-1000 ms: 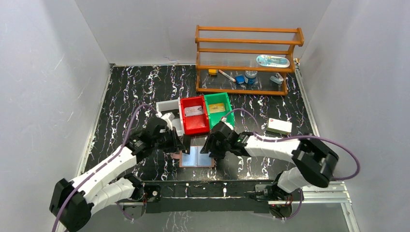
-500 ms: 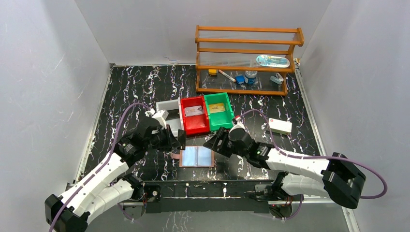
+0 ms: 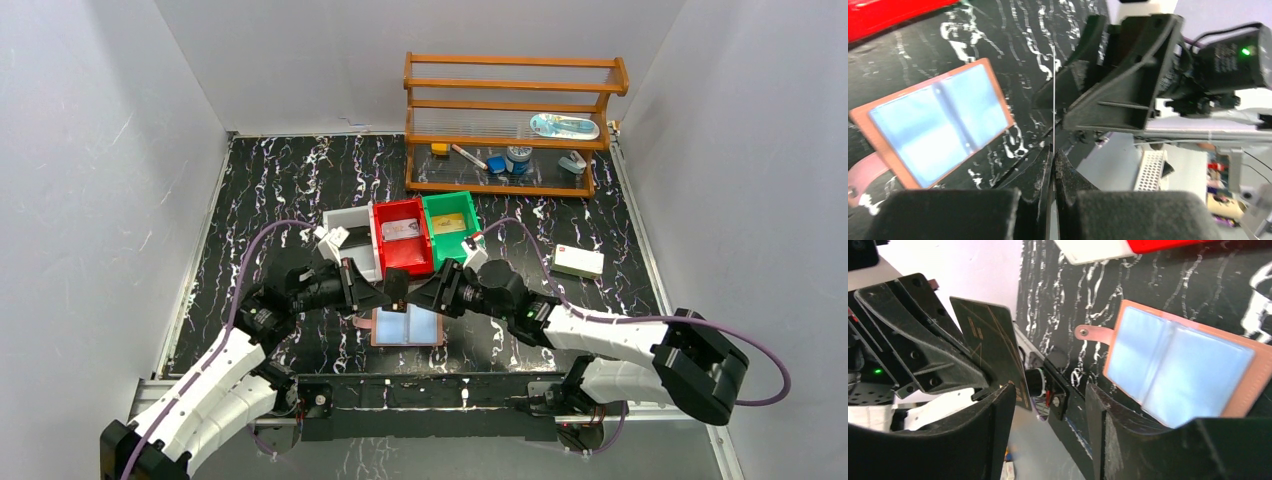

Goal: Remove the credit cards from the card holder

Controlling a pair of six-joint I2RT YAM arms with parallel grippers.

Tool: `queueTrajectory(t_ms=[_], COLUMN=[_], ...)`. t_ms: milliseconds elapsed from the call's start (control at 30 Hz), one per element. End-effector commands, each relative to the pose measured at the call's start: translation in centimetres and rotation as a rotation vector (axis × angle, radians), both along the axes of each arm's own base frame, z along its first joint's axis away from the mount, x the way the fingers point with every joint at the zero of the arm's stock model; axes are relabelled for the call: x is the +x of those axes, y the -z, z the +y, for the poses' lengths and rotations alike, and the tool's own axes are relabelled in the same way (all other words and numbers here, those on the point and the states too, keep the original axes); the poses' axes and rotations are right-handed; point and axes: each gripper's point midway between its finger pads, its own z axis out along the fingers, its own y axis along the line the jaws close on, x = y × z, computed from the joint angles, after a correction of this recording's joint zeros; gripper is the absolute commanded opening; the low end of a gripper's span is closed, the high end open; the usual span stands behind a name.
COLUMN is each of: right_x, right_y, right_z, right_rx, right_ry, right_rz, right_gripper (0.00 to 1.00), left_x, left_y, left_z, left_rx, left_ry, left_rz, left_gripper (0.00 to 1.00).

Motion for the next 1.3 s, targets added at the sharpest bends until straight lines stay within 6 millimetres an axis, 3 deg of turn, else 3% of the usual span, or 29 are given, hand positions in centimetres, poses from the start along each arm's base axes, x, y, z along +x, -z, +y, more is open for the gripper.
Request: queueTrajectory(t_ms=[0, 367, 567, 767, 967, 1133, 1200, 1267], right_x=[0.6, -0.6, -0.7, -0.9, -1.0, -0.9, -0.8, -0.8], right_y=[-5.1, -7.9, -7.5, -7.3, -7.3, -6.7, -6.4, -6.3], right_z=[1.6, 1.7, 1.7, 1.7, 1.4, 1.1, 1.1, 1.0], right_rx=[0.18, 0.346, 0.337, 0.338, 0.347, 0.336, 0.329, 0.324], right_ry=[-0.077, -0.204, -0.21, -0.223, -0.214, -0.192, -0.188, -0.178], right_rz=[-0.075, -0.141, -0.13, -0.129, -0.125, -0.112, -0.104, -0.097], right_gripper=[0.59, 0.23, 0.05, 0.03, 0.03, 0.04, 0.06, 0.11], left_x=[-1.5, -1.9, -1.2, 0.0, 0.6, 1.3, 1.5, 1.6], left_y=[-3.0, -3.9, -4.1, -5.3, -5.7, -5.9, -5.9, -5.8], left_z=[-1.6, -2.5, -2.6, -3.3, -3.4, -2.6, -2.2, -2.0], left_rx=[-0.147, -0.212, -0.219, -0.29, -0.316, -0.305, -0.299, -0.294], left_ry=[0.138, 0.203, 0.178, 0.151, 0.14, 0.087, 0.061, 0.054], left_rz=[-0.018, 0.001, 0.012, 0.01, 0.007, -0.008, -0.019, -0.021], left_gripper=[0.0, 0.0, 0.07, 0.16, 0.18, 0.08, 0.01, 0.0])
